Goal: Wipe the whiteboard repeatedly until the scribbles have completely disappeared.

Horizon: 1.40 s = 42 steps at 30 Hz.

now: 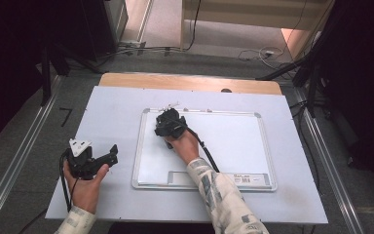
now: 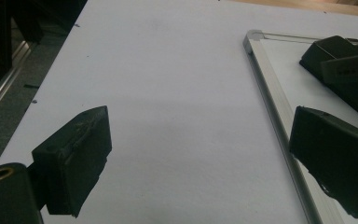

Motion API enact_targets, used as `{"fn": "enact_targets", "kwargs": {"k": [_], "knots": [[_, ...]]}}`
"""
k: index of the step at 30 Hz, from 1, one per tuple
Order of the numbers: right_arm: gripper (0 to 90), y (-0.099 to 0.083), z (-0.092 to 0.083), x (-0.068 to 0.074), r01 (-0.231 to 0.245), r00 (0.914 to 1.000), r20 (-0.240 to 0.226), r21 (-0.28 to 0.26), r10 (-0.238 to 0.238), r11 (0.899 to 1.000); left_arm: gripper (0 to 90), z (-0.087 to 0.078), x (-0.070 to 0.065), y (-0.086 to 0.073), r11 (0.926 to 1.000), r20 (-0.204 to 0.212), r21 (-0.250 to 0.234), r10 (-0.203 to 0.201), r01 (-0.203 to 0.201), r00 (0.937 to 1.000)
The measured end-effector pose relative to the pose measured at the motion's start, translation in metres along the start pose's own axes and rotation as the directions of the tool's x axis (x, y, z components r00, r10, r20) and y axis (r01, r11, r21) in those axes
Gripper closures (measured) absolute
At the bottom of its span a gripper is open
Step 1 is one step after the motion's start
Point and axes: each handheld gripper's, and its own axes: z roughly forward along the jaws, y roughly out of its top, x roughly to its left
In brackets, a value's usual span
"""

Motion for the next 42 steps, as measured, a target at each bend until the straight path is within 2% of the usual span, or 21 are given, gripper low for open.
{"fn": "enact_targets", "kwargs": {"k": [2,4,6,9,12,17,20,23,28,31,37,42], "knots": [[35.6,-0.002,-0.001,-0.007,-0.006,0.9996,0.029,-0.011,0.006,1.0,6.5,-0.001,0.001,0.0,1.0,-0.001,-0.005,-0.002,0.002,1.0],[35.6,0.0,0.002,-0.017,-0.045,0.998,0.044,-0.018,0.046,0.999,6.4,-0.002,0.001,0.0,1.0,-0.003,-0.003,-0.003,0.003,1.0],[35.7,0.003,0.005,-0.019,-0.06,0.9967,0.054,-0.022,0.061,0.998,6.4,-0.002,0.001,0.0,1.0,-0.002,-0.004,-0.004,0.004,1.0],[36.1,0.008,0.008,-0.015,-0.064,0.9961,0.06,-0.021,0.065,0.998,6.4,-0.001,0.001,0.0,1.0,-0.001,-0.002,-0.003,0.003,1.0],[36.4,0.009,0.009,-0.005,-0.044,0.9981,0.043,-0.026,0.045,0.999,6.4,0.0,-0.001,0.0,1.0,0.001,0.0,0.0,0.0,1.0],[36.5,0.003,0.004,0.01,-0.011,0.9998,0.015,-0.031,0.011,0.999,6.4,0.001,-0.001,0.0,1.0,0.004,0.002,0.005,-0.005,1.0],[36.4,-0.004,-0.001,0.014,0.02,0.9998,0.002,-0.039,-0.02,0.999,6.5,0.0,0.0,0.0,1.0,0.003,0.0,0.002,-0.002,1.0],[36.4,-0.01,-0.005,0.007,0.022,0.9997,0.007,-0.048,-0.022,0.999,6.4,-0.001,0.001,0.0,1.0,0.002,-0.003,0.0,0.0,1.0],[36.5,-0.01,-0.004,-0.02,-0.03,0.9986,0.041,-0.048,0.032,0.998,6.4,-0.001,0.0,-0.001,1.0,-0.001,0.001,0.004,-0.004,1.0],[36.5,-0.007,0.0,-0.028,-0.05,0.9969,0.057,-0.063,0.054,0.997,6.4,0.0,-0.001,-0.001,1.0,0.0,0.003,0.003,-0.003,1.0],[36.7,0.001,0.007,-0.025,-0.051,0.996,0.07,-0.067,0.056,0.996,6.5,0.001,-0.001,-0.001,1.0,0.003,0.007,0.005,-0.005,1.0],[36.8,0.0,0.006,-0.014,-0.032,0.9981,0.05,-0.072,0.036,0.997,6.4,0.001,-0.002,-0.001,0.9999,0.004,0.009,0.009,-0.009,1.0]]}}
